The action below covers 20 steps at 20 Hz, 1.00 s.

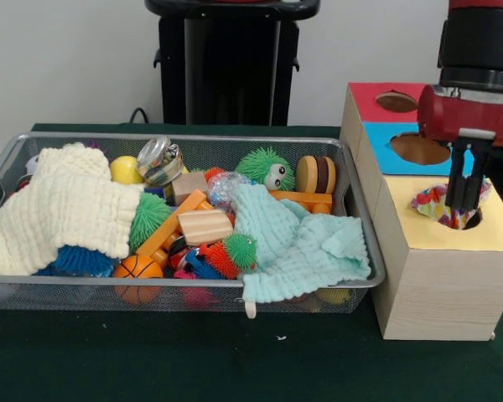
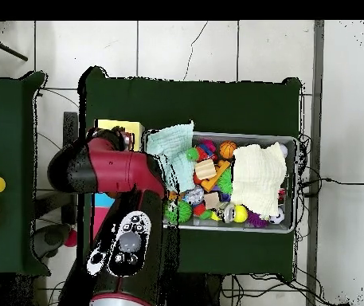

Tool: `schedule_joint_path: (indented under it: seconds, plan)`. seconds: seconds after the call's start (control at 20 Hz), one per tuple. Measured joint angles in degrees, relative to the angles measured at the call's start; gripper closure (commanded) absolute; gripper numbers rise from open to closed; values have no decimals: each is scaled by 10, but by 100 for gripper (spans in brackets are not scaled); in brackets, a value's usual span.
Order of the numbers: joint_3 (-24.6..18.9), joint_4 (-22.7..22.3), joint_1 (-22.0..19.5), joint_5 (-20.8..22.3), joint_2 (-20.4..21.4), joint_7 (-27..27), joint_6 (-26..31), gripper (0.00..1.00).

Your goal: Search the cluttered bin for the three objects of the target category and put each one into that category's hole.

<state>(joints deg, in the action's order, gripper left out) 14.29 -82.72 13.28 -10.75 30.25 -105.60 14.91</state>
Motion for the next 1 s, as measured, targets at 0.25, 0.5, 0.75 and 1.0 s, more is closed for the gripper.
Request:
schedule_joint_path:
  seconds: [0.25, 0.5, 0.75, 1.0]
  plan:
    - [9, 5, 0, 0, 20, 0, 0, 100]
    - [11, 10, -1, 0, 34, 0, 14, 100]
    - [11, 11, -6, 0, 45, 0, 95, 100]
    - [11, 11, -13, 0, 44, 0, 147, 100]
